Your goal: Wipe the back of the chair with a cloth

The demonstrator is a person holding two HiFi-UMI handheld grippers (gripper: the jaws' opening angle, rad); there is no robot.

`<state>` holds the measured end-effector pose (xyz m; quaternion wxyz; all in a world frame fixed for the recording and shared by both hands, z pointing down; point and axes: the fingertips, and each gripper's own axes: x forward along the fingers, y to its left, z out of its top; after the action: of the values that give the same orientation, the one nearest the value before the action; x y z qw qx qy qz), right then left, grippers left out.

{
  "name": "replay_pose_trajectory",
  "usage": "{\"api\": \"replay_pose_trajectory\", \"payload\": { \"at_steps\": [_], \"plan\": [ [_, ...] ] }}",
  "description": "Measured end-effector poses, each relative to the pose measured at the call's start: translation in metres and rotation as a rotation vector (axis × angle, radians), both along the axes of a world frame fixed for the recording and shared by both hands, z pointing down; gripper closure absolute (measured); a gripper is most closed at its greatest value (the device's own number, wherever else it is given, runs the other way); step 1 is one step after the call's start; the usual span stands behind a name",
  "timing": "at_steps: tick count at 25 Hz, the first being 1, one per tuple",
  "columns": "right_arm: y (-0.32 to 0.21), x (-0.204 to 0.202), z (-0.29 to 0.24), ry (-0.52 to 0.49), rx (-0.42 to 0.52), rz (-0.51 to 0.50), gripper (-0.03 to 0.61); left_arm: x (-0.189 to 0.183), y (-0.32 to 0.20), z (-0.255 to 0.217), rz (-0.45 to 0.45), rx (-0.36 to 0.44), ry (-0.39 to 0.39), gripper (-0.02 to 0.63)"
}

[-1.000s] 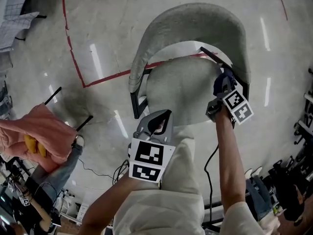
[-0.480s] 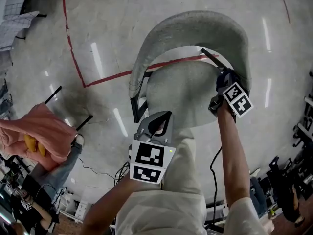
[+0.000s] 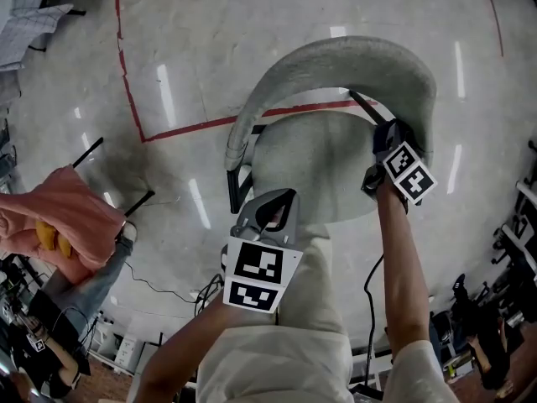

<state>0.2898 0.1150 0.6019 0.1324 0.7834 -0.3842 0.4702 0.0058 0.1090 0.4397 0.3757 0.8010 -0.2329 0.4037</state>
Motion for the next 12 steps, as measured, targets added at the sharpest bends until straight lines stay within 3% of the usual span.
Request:
{"api": "replay_pose_trajectory", "payload": {
  "at_steps": [12],
  "plan": [
    [-0.051,-0.028,-0.001,-0.019,0.041,-0.165,0.5,0.006,-0.006,0.002,-0.028,-0.011,0.002,0.614]
  ]
}}
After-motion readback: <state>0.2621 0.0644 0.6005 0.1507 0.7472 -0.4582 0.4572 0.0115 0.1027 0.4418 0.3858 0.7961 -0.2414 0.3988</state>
